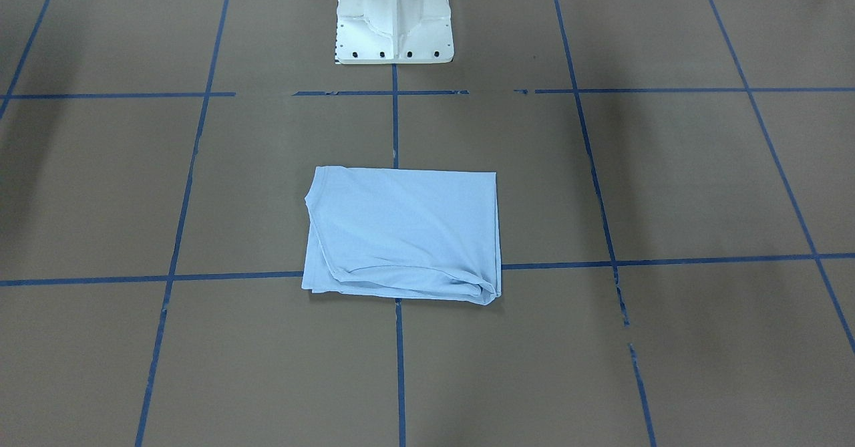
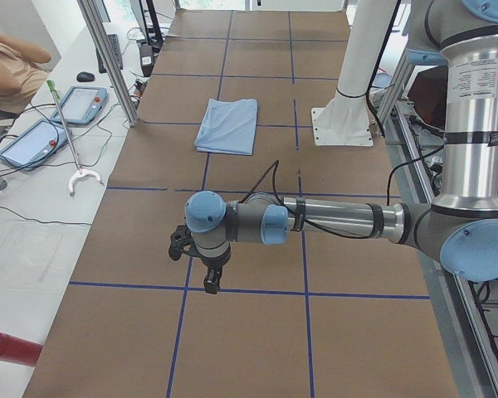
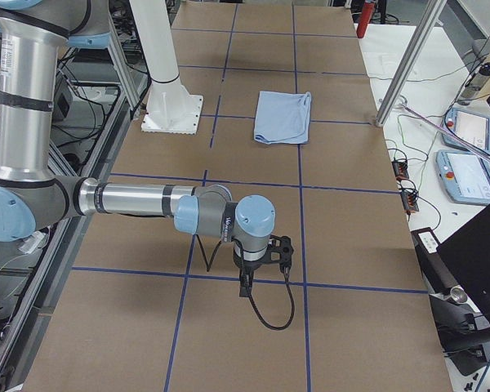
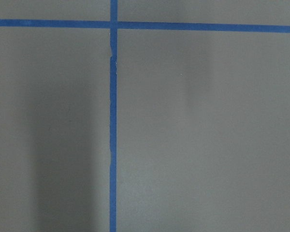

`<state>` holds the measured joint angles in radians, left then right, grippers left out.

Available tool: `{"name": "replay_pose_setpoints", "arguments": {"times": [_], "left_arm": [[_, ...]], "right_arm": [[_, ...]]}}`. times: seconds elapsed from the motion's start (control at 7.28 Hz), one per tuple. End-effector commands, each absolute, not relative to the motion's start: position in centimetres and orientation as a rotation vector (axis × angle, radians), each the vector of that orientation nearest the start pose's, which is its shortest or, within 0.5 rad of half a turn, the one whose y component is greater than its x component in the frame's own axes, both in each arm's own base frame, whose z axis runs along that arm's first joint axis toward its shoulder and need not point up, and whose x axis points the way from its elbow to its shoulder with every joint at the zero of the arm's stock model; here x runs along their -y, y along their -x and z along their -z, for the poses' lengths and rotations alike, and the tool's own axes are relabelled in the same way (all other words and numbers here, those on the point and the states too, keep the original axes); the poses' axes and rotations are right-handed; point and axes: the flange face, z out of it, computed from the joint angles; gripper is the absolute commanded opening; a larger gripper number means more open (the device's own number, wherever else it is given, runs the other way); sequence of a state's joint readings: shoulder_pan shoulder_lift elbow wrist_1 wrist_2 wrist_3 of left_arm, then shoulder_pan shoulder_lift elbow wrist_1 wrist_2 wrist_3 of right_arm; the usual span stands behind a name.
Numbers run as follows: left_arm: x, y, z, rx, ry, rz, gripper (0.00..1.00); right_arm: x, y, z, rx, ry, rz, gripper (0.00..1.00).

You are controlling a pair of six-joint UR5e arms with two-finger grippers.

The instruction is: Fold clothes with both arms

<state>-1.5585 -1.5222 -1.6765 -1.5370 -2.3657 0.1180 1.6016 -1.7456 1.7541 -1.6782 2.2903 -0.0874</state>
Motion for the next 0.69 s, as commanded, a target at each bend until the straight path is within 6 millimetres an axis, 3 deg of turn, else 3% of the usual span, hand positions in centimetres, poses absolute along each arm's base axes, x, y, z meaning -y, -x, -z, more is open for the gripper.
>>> {"name": "replay_pose_setpoints", "arguments": {"times": [0.0, 0.55], "left_arm": [[47.41, 5.64, -63.08, -0.793, -0.067, -0.134, 1.00], [47.42, 5.64, -63.00, -0.793, -0.068, -0.133, 1.00]], "right_arm": [[40.76, -8.08, -66.25, 0.723, 0.052, 0.017, 1.00], [40.71, -8.01, -66.61, 0.725, 0.061, 0.014, 1.00]]}}
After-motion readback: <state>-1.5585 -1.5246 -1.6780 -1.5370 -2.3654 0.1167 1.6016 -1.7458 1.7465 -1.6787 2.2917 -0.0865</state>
